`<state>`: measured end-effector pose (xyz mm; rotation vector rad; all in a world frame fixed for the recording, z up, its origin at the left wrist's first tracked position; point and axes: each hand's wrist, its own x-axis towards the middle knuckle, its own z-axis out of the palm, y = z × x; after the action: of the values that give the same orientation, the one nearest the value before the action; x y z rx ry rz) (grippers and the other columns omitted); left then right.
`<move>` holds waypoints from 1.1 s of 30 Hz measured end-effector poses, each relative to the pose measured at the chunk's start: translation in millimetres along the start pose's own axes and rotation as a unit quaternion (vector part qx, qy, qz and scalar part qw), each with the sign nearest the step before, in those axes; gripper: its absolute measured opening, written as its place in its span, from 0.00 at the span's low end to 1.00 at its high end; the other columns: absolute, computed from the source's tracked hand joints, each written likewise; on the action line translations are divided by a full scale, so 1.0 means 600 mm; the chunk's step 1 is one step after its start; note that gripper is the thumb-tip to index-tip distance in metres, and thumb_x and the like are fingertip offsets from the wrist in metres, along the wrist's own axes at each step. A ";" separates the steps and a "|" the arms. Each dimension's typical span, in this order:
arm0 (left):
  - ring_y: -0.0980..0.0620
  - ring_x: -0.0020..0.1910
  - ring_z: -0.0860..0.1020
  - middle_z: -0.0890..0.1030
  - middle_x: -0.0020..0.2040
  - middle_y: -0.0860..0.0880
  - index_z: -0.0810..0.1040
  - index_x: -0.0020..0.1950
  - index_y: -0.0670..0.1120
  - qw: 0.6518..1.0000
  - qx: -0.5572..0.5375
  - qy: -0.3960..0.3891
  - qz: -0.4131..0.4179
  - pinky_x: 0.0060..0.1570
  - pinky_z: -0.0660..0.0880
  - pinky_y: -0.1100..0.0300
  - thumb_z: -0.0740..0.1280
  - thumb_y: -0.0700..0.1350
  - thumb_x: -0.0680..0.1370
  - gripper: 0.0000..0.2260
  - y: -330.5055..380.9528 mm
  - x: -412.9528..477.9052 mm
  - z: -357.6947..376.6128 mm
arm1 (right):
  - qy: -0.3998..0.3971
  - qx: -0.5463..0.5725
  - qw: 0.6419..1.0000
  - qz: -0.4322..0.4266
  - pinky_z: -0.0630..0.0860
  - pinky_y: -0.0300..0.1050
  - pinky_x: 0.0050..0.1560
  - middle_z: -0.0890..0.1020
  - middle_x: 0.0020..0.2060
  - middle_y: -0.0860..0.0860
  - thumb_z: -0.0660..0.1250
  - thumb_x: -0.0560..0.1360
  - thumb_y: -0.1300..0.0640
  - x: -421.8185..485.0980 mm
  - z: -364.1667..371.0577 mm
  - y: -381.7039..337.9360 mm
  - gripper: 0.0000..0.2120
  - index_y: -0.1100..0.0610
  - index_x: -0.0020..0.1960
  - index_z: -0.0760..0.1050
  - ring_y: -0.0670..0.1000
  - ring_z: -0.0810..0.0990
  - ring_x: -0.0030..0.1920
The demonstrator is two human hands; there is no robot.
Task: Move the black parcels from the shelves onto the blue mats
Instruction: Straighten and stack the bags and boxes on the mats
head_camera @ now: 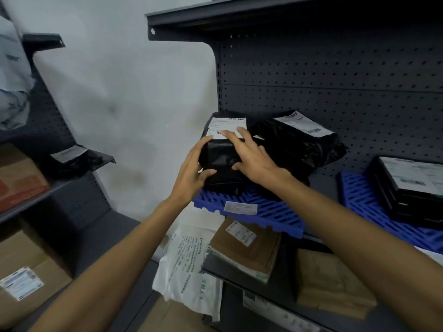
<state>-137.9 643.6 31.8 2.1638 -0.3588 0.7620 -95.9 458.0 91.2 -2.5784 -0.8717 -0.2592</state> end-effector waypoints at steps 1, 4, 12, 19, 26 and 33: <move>0.53 0.71 0.69 0.66 0.73 0.55 0.60 0.75 0.57 1.000 -0.010 -0.006 0.001 0.62 0.77 0.51 0.69 0.34 0.75 0.35 -0.004 0.004 -0.003 | 0.010 -0.009 1.000 0.007 0.66 0.59 0.68 0.48 0.78 0.53 0.69 0.74 0.67 0.001 0.000 -0.005 0.42 0.43 0.78 0.51 0.67 0.66 0.69; 0.54 0.70 0.69 0.66 0.73 0.57 0.60 0.76 0.55 0.999 -0.034 -0.021 0.007 0.61 0.77 0.54 0.68 0.34 0.75 0.34 -0.017 0.018 -0.007 | 0.029 -0.028 0.999 0.027 0.70 0.61 0.64 0.50 0.78 0.55 0.68 0.74 0.68 0.007 0.000 -0.014 0.41 0.45 0.78 0.52 0.70 0.70 0.65; 0.52 0.72 0.67 0.62 0.75 0.58 0.56 0.77 0.59 0.999 -0.018 -0.040 -0.010 0.65 0.73 0.43 0.67 0.37 0.77 0.34 -0.052 0.046 0.005 | 0.045 -0.094 0.993 0.045 0.77 0.58 0.52 0.52 0.77 0.57 0.71 0.73 0.65 0.038 0.021 -0.011 0.43 0.46 0.78 0.52 0.69 0.77 0.56; 0.45 0.73 0.67 0.58 0.79 0.49 0.40 0.79 0.60 0.996 0.003 -0.084 -0.016 0.66 0.72 0.46 0.73 0.53 0.74 0.47 -0.063 0.049 0.008 | 0.045 -0.119 0.990 0.057 0.77 0.54 0.49 0.51 0.78 0.58 0.72 0.74 0.62 0.063 0.031 -0.013 0.43 0.46 0.79 0.50 0.68 0.78 0.56; 0.40 0.67 0.74 0.59 0.79 0.44 0.36 0.78 0.62 0.997 0.067 -0.038 0.003 0.57 0.78 0.43 0.73 0.42 0.75 0.50 -0.061 0.046 0.042 | 0.040 -0.124 0.990 0.057 0.77 0.55 0.50 0.51 0.78 0.56 0.72 0.74 0.61 0.063 0.023 0.008 0.44 0.45 0.79 0.49 0.67 0.78 0.57; 0.42 0.62 0.77 0.58 0.79 0.46 0.38 0.79 0.62 0.999 0.052 -0.012 0.010 0.51 0.77 0.55 0.71 0.45 0.77 0.46 -0.076 0.061 0.061 | 0.054 -0.130 0.988 0.058 0.78 0.54 0.48 0.52 0.77 0.56 0.73 0.73 0.61 0.079 0.028 0.026 0.44 0.45 0.79 0.50 0.66 0.79 0.54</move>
<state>-72.8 645.1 9.0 2.2706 -0.3620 0.7820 -48.2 479.3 85.3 -2.8116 -0.6860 -0.5030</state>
